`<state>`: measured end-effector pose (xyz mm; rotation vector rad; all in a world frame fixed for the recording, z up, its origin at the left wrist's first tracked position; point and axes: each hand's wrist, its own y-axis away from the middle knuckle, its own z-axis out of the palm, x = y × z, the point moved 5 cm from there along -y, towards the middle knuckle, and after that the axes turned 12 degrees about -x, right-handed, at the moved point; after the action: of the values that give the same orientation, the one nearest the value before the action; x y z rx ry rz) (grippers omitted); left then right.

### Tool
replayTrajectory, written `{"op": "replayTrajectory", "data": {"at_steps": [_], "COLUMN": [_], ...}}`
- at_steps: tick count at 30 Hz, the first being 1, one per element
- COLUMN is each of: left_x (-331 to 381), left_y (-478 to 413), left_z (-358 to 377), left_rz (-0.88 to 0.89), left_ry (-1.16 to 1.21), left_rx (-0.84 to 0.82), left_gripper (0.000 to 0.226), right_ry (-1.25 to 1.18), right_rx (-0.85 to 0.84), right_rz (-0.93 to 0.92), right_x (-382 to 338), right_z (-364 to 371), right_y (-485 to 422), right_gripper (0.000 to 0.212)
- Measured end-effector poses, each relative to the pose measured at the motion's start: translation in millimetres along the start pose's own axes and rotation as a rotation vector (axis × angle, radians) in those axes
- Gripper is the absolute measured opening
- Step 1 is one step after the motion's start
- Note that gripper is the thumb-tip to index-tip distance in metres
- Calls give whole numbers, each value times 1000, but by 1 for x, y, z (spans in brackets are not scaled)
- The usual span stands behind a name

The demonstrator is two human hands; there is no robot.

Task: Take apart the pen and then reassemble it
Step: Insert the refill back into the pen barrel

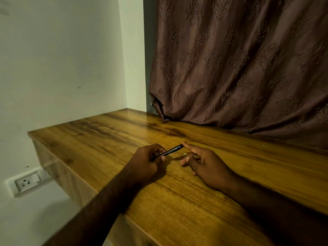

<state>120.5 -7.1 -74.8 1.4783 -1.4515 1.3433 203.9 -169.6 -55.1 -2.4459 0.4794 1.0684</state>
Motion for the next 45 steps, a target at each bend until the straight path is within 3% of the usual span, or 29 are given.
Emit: {"op": "replayTrajectory", "data": {"at_steps": [3, 6, 10, 13, 15, 17, 20, 23, 28, 32, 36, 39, 45], "left_x": [1, 9, 27, 24, 20, 18, 19, 21, 20, 21, 11, 14, 21], "left_y": [2, 5, 12, 13, 14, 14, 12, 10, 8, 9, 8, 11, 13], "left_z": [-1, -4, -18, -32, -38, -39, -34, -31, -28, -20, -19, -16, -8], "left_rz": [-16, 8, 101, 56, 7, -1, -3, 1, -15, -8, -27, -27, 11], "left_ry": [-11, -109, -294, -373, -338, -270, -327, -390, -411, -281, -111, -127, -285], "left_rx": [21, 85, 354, 479, 512, 517, 466, 416, 373, 342, 320, 310, 222], "left_gripper": [14, 19, 13, 23, 28, 27, 21, 16, 14, 13, 17, 19, 25], "right_ry": [108, 46, -43, 14, 116, 218, 293, 308, 296, 355, -29, -294, -454], "right_rx": [-65, 11, 272, 300, 257, 200, 104, 55, 62, 83, 228, 229, 205], "right_rz": [-22, -27, 35, 89, 102, 133, 189, 188, 181, 197, 103, 54, 25], "right_x": [-1, -2, 6, 17, 20, 22, 27, 28, 32, 34, 28, 18, 7], "right_z": [7, 1, -20, -26, -25, -21, -17, -15, -15, -13, -20, -16, -6], "right_y": [0, 0, 2, -5, -17, -30, -43, -47, -51, -51, -41, -35, -33], "right_gripper": [60, 57, 9, 30, 25, 5, 14, 3, 7, 15, 16, 18, 12]}}
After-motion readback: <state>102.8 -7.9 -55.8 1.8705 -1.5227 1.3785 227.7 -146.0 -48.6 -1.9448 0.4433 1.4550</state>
